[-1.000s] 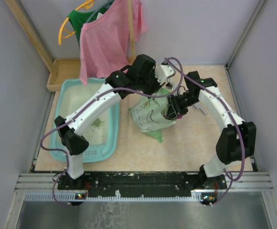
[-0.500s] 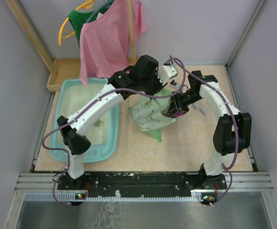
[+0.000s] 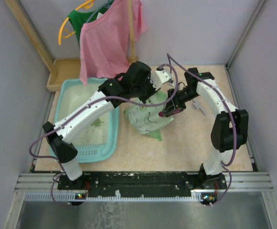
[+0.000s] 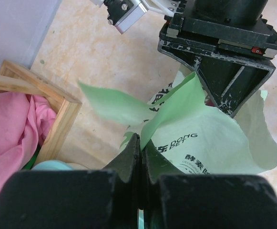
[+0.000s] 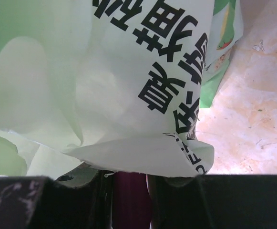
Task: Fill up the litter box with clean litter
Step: 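Scoop the cat litter from the cat litter bag.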
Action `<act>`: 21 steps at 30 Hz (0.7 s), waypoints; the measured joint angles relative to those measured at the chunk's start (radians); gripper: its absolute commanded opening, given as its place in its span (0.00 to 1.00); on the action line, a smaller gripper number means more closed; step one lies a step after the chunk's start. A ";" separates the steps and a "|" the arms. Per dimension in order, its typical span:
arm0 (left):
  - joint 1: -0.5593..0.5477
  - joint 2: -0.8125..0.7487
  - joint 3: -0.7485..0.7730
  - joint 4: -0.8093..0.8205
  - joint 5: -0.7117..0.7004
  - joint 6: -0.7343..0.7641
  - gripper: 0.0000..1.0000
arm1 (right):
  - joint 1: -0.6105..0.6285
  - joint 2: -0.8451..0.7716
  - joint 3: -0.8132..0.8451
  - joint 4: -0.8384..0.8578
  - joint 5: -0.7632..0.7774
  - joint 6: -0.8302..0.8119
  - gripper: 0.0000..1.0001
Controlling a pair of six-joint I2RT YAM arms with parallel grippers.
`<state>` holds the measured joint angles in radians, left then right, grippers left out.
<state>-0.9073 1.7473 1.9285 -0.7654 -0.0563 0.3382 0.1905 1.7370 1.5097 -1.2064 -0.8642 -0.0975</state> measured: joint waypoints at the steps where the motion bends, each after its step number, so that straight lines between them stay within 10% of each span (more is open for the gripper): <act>1: 0.000 -0.001 0.003 -0.001 0.000 0.000 0.00 | 0.000 0.003 0.004 0.000 -0.002 0.003 0.00; 21: 0.000 -0.001 0.031 -0.044 0.011 -0.021 0.00 | 0.042 0.008 0.051 -0.002 0.063 0.066 0.00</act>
<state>-0.9073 1.7466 1.9594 -0.8093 -0.0448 0.3168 0.2329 1.7451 1.5608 -1.2087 -0.8017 -0.0311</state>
